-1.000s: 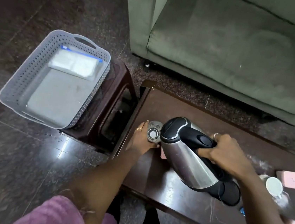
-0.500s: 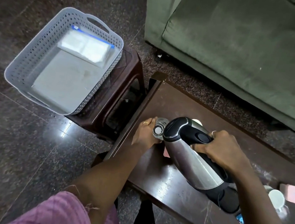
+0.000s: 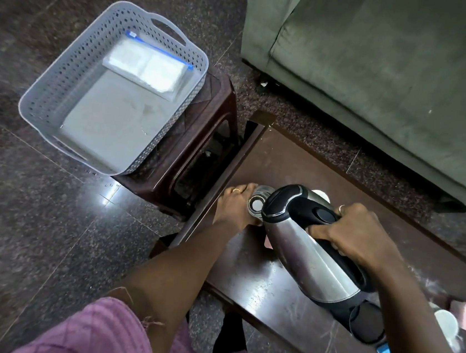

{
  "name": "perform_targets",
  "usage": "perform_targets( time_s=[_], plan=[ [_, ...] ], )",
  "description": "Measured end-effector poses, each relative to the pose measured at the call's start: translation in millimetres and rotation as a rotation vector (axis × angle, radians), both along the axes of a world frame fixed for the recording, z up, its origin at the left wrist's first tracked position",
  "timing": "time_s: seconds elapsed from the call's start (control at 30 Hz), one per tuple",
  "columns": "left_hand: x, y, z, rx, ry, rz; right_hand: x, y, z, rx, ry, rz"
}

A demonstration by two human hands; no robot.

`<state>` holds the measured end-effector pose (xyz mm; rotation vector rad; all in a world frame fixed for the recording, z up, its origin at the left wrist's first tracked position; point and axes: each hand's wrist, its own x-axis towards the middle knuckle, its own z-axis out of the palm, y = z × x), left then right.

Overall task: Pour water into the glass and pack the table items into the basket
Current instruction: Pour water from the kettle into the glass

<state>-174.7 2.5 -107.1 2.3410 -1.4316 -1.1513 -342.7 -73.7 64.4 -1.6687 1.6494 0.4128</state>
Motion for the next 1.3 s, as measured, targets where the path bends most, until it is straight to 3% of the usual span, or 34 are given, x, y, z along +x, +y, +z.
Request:
perform_targets(
  time_s=[0.43,1.3],
  plan=[
    [3,-2,0,-0.073,0.292,0.103,4,-3,0,0.027,0.017,-0.01],
    [1,-5,-10,-0.079,0.25,0.147,6,0,1,0.028,0.028,-0.045]
  ],
)
